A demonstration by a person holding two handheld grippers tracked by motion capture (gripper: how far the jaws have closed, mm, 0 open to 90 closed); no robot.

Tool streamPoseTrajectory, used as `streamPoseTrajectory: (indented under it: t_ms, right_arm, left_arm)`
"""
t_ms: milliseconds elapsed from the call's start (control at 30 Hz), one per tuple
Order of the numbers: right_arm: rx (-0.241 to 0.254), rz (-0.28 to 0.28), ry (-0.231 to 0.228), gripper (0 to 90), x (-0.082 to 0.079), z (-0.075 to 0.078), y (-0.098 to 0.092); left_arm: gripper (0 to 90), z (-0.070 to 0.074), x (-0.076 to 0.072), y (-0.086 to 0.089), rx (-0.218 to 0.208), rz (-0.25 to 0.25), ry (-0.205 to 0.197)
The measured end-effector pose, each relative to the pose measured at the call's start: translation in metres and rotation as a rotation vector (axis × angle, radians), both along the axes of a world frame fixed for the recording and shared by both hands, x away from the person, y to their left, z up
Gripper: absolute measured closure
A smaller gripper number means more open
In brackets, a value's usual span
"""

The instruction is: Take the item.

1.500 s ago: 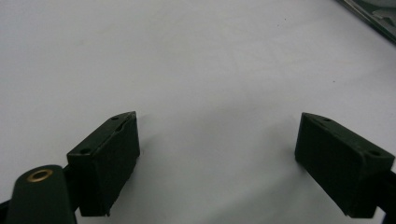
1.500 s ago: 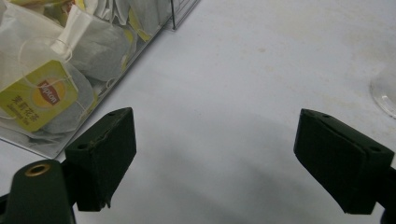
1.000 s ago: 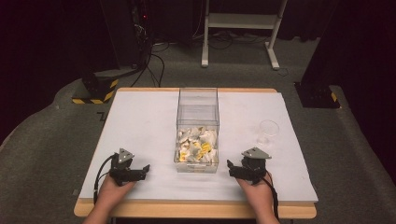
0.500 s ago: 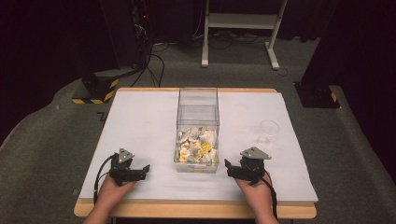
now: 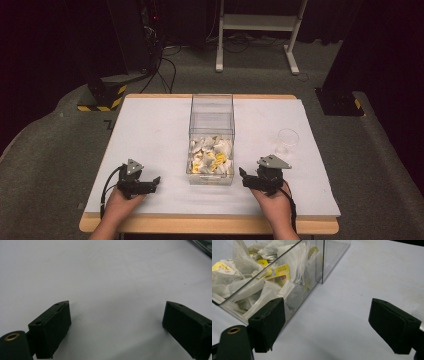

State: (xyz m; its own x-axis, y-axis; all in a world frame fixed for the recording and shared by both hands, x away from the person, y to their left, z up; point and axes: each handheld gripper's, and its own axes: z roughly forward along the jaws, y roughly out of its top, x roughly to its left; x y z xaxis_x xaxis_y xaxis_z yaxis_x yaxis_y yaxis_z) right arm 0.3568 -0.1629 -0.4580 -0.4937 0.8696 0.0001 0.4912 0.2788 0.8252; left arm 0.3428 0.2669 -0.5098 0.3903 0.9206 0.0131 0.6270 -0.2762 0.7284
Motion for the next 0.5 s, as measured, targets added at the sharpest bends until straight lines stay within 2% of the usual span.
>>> streamPoseTrajectory:
  t_ms: [500]
  right_arm:
    - [0.019, 0.024, -0.031, 14.7, -0.003, 0.015, -0.001]
  left_arm:
    - [8.9, 0.000, 0.000, 0.000, 0.001, -0.001, 0.001]
